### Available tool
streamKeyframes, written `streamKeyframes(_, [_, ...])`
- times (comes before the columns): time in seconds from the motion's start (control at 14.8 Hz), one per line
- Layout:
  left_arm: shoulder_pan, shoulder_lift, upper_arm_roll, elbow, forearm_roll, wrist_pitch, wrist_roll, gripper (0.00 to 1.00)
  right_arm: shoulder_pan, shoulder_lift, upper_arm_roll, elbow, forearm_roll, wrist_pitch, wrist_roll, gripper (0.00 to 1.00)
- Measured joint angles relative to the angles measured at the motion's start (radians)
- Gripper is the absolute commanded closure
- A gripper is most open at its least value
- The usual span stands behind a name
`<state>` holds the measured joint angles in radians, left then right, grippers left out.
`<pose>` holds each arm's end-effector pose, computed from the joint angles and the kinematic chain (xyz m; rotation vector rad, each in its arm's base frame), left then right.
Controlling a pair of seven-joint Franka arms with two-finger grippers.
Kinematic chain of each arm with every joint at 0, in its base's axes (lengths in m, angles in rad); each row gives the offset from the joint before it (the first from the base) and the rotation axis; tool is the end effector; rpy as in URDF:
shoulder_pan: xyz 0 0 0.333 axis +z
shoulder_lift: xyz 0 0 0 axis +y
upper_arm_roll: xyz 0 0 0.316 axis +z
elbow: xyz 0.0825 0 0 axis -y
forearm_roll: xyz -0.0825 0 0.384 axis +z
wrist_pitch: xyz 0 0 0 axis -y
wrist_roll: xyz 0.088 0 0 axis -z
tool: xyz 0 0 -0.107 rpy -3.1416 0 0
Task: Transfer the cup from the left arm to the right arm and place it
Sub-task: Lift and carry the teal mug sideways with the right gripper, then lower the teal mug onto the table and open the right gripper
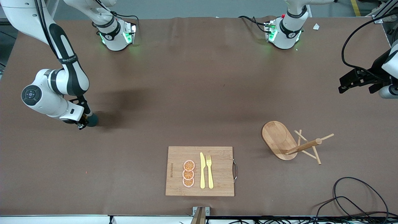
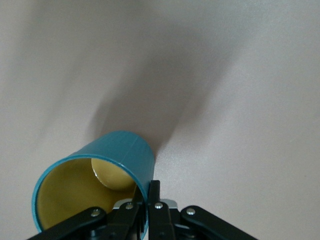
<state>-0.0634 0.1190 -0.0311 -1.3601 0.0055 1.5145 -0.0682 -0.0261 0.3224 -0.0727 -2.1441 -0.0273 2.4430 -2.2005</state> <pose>0.5835 -0.0534 0.6505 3.1397 -0.0402 0.0557 0.5655 -0.0559 0.2498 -1.5247 -2.7409 0.0725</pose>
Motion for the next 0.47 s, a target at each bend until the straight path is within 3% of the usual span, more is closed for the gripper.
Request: streamKeyframes(0.47, [0.001, 0.000, 0.001, 0.000, 0.000, 0.000, 0.000, 0.00, -0.033, 0.000, -0.003, -0.004, 0.003, -0.004, 0.029, 0.99])
